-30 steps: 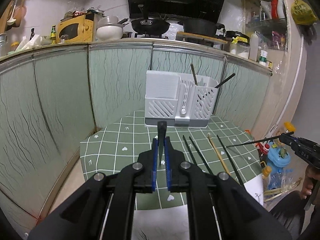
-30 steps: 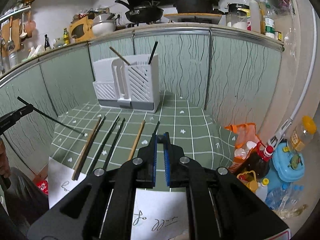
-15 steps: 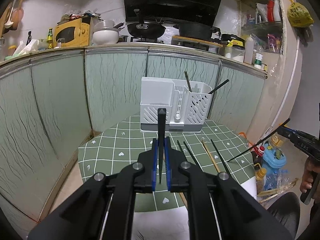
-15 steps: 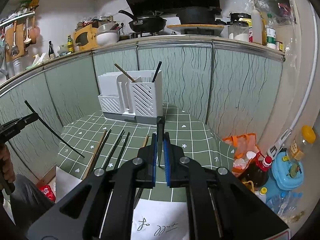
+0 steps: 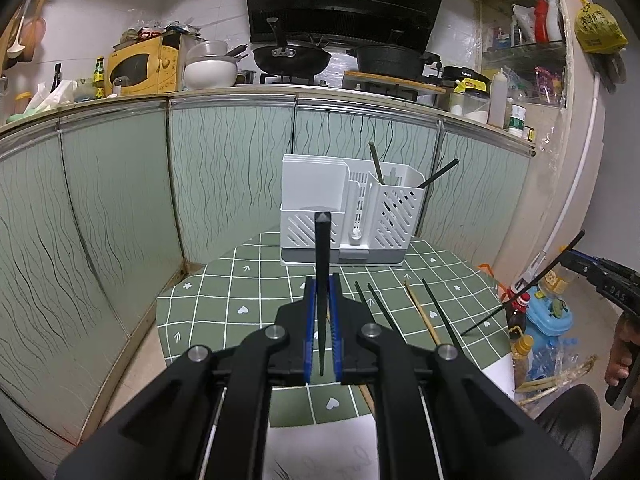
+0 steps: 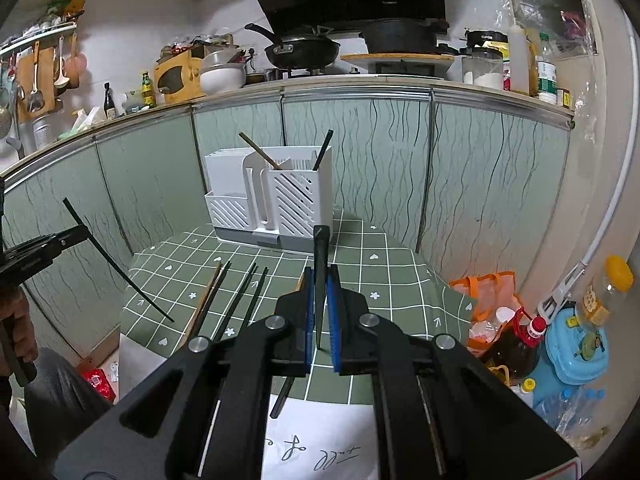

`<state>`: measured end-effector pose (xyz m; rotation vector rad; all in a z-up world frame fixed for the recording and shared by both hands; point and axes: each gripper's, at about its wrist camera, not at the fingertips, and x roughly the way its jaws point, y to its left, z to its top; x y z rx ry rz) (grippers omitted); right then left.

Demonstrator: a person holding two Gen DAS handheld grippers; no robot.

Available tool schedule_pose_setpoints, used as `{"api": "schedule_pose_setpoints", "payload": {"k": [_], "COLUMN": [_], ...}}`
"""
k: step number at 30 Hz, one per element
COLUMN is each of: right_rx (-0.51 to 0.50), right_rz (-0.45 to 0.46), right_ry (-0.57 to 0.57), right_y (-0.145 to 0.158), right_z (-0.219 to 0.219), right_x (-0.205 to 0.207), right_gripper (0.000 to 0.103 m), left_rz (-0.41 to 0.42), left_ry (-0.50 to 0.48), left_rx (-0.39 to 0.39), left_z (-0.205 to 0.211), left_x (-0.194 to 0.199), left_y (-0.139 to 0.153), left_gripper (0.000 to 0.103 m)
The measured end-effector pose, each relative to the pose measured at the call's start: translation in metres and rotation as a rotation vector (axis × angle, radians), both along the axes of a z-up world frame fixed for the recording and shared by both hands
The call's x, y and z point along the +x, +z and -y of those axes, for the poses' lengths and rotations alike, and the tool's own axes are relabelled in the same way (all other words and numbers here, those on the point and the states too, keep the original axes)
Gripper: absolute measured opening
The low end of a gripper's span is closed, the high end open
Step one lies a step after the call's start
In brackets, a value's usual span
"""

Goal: Organize utensils

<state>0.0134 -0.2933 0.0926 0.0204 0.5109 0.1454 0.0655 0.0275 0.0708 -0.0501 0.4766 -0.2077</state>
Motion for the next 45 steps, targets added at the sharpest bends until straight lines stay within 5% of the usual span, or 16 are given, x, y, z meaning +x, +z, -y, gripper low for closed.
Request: {"api": "schedule_pose_setpoints", "payload": {"k": [13,26,45], "right_rx": [-0.019,0.011,0.017], "right_rz": [-0.001,0.007,-0.001], "right_ry": [0.023,0.077,0.165], "right_y": [0.006,0.044,0.110], "right_z": [-0.004,-0.009,-0.013], "right_x": [0.014,0.055,0.132], "right_gripper": [0.006,0.006,0.006], "left_rz": [-0.003,0.016,-0.004], "left_ry": [-0.009,-0.082,-0.211], "left_rx": [0.017,-0.025,0.024], "left_z": [0.001,0.016,0.068], "left_x": [0.016,0.055,0.126], "left_y": [0.005,0.044,0.109], "left_gripper": [0.006,0.006,0.006]}}
